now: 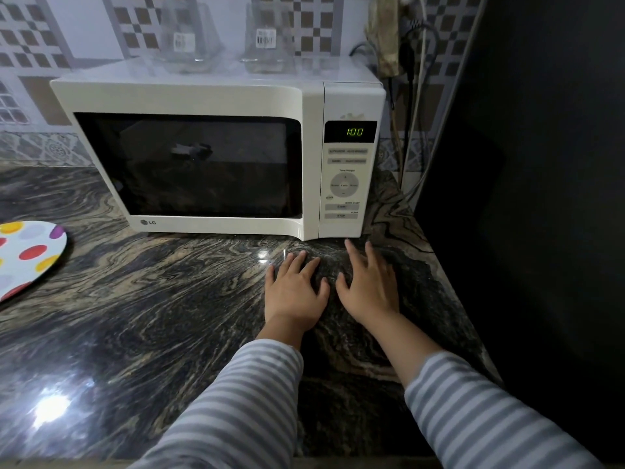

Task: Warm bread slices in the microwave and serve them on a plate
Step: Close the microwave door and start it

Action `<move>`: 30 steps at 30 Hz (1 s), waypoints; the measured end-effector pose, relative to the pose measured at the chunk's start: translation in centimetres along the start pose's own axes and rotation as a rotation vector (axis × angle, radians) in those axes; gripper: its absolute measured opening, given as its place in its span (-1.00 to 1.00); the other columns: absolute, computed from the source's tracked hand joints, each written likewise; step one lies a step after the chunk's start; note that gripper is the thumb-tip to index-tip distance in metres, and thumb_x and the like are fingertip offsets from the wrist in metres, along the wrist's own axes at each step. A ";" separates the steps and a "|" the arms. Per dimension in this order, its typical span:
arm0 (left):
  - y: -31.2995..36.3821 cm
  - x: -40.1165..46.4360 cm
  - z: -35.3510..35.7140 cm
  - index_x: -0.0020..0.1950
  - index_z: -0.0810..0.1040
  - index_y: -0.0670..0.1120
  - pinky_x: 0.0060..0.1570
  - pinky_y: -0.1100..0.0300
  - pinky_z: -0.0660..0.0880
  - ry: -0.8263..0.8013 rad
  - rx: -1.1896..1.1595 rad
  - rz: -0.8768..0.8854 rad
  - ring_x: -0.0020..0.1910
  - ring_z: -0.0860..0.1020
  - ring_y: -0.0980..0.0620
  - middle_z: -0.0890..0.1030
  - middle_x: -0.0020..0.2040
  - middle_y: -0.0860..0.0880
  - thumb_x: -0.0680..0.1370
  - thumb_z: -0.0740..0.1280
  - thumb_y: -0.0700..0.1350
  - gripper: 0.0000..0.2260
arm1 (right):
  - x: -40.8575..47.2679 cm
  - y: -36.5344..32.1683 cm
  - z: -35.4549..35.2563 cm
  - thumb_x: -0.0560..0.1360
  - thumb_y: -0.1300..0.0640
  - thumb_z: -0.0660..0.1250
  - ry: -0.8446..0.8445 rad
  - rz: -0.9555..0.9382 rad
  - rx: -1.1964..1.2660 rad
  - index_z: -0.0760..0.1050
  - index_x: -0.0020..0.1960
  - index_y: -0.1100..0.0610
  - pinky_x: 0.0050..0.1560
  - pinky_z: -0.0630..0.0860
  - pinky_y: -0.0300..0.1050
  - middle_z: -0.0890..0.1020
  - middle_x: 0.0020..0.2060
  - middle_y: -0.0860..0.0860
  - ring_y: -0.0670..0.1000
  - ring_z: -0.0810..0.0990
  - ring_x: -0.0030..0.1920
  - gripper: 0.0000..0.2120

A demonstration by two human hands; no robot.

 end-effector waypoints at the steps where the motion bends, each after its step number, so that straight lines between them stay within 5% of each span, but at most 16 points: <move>1: 0.0 0.0 0.0 0.51 0.23 0.14 0.51 -0.03 -0.12 0.002 0.003 0.000 0.55 0.03 0.08 0.17 0.56 0.08 0.57 0.10 0.18 -0.50 | 0.4 -0.2 -0.8 0.58 -0.07 0.11 0.044 -0.005 -0.009 -0.10 0.56 -0.12 0.50 0.03 0.13 0.03 0.55 0.11 0.13 0.04 0.53 -0.37; 7: 0.0 0.0 -0.1 0.50 0.23 0.14 0.51 -0.03 -0.11 0.006 0.005 0.003 0.55 0.04 0.08 0.17 0.56 0.08 0.57 0.10 0.18 -0.50 | 2.5 -2.0 -3.9 0.57 -0.01 0.16 0.177 -0.071 -0.104 -0.23 0.54 -0.16 0.49 0.02 0.16 0.05 0.53 0.13 0.18 0.01 0.53 -0.29; 30: 0.1 0.2 0.1 0.50 0.25 0.15 0.50 -0.09 -0.09 0.015 -0.001 0.013 0.55 0.04 0.06 0.19 0.55 0.07 0.55 0.10 0.19 -0.50 | 3.2 -3.1 -4.3 0.57 0.02 0.14 0.137 -0.007 -0.244 -0.12 0.55 -0.14 0.46 -0.24 0.30 0.15 0.49 0.19 0.21 -0.02 0.53 -0.35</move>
Point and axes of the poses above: each hand's wrist, its own x-axis towards the middle knuckle, its own z-axis out of the palm, y = z × x, the point moved 9 cm from there along x, towards the middle knuckle
